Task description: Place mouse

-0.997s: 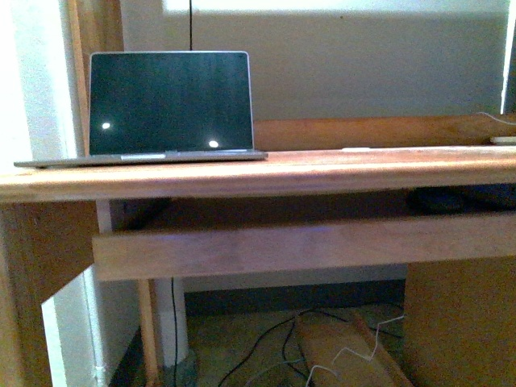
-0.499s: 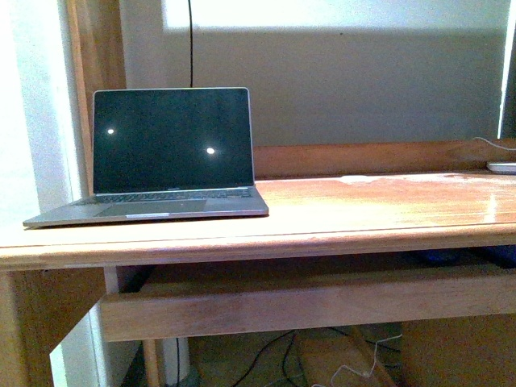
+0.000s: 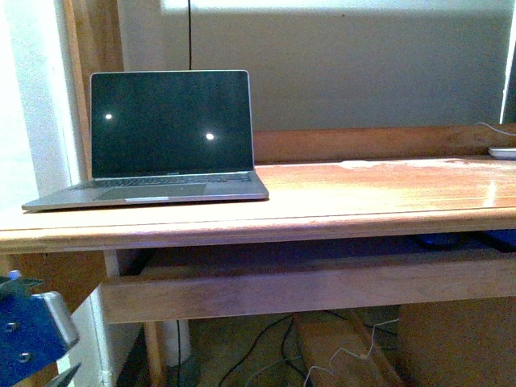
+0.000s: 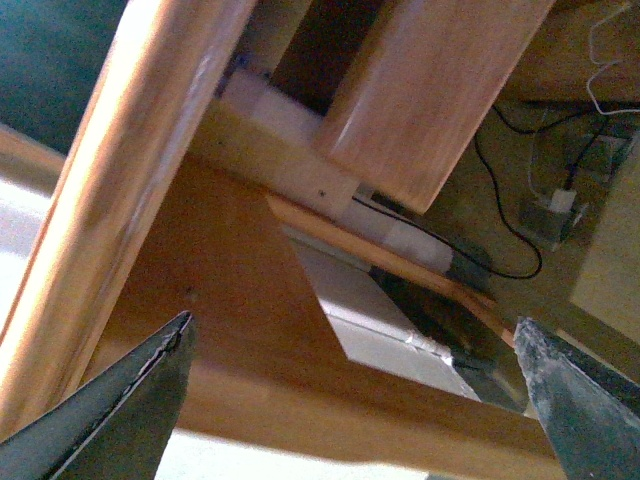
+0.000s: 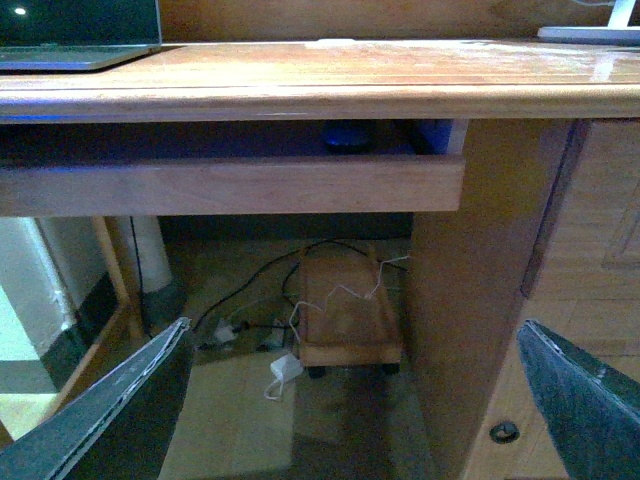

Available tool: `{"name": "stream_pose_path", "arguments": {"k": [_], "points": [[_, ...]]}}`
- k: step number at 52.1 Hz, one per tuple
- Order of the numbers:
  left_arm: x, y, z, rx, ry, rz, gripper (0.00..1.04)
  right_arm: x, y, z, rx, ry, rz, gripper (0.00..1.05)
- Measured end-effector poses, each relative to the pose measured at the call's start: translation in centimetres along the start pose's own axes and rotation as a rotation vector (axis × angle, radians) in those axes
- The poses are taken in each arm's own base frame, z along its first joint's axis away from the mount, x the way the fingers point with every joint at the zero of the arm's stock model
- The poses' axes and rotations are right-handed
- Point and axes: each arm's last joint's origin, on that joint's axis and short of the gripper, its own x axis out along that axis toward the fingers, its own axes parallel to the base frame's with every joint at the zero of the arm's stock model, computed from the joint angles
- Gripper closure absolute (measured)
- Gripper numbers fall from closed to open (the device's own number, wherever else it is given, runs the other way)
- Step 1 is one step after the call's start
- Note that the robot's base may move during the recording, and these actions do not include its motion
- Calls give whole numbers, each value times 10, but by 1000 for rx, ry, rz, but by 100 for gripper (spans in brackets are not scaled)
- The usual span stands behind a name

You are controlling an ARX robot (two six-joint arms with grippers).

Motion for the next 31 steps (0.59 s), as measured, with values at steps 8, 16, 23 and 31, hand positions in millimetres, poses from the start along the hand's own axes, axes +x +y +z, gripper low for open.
{"name": "stream_pose_path", "arguments": {"k": [8,16,23,31], "points": [[26,-2,8,80,-86,-26,8,0,0,0,0,0,0,7],[60,-6,20,119,-167,-59,8,0,0,0,0,0,0,7],[80,-13,23,117,-186,-100,8,0,0,0,0,0,0,7],[85,-13,27,39,-117,-240,8,0,0,0,0,0,0,7]]}}
